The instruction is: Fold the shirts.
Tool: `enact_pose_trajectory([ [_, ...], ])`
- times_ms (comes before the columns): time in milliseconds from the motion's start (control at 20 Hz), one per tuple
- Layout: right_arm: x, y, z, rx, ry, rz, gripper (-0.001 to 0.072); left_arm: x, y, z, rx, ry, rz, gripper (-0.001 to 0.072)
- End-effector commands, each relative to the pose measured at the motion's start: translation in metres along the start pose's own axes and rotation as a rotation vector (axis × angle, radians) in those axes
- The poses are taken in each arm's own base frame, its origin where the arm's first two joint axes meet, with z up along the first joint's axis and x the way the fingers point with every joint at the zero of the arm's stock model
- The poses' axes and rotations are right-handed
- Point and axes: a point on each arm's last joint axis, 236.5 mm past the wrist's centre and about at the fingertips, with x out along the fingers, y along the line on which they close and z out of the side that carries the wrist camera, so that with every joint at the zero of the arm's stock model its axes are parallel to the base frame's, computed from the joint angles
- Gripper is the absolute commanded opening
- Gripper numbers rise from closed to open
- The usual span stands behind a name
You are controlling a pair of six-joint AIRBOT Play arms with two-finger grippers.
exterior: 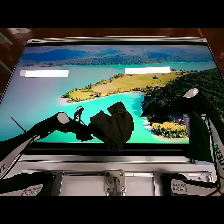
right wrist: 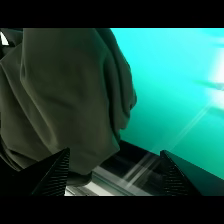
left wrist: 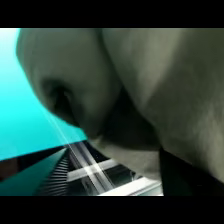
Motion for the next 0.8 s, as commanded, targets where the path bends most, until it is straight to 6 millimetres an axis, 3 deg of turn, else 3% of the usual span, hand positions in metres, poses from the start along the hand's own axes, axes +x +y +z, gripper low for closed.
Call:
enact_pose_trajectory([
  [0,0.012,0.011,-0.011,-0.029,0.055,0.008,0.0692,0.013,-0.002,0.012,-0.031,-0.048,-0.021,0.0439],
  [100,0.032,0.015,-0.014,-0.067,0.082,-0.024,0.0692,0.012,-0.006,0.019,-0.050,-0.077,-0.039,0.0420],
  [200,0.052,0.018,-0.017,-0.082,0.111,-0.036,0.0692,0.012,-0.006,0.015,-0.033,-0.060,-0.040,0.0164],
  [250,0.063,0.017,-0.019,-0.086,0.130,-0.043,0.0691,0.012,-0.006,0.011,-0.005,-0.044,-0.039,0.0070],
  [350,0.082,0.014,-0.018,-0.090,0.141,-0.060,0.0690,0.012,-0.006,0.003,0.032,-0.009,-0.040,0.0041],
  [500,0.095,0.010,0.009,-0.090,0.026,-0.097,0.0670,0.009,-0.007,-0.002,0.065,0.006,-0.036,0.0040],
  [650,0.097,0.024,0.026,-0.041,-0.049,-0.048,0.0061,-0.006,-0.008,0.009,0.134,-0.039,-0.013,0.0040],
  [750,0.089,0.036,0.029,-0.072,-0.061,-0.029,0.0067,-0.029,-0.010,0.024,0.148,-0.100,0.003,0.0039],
])
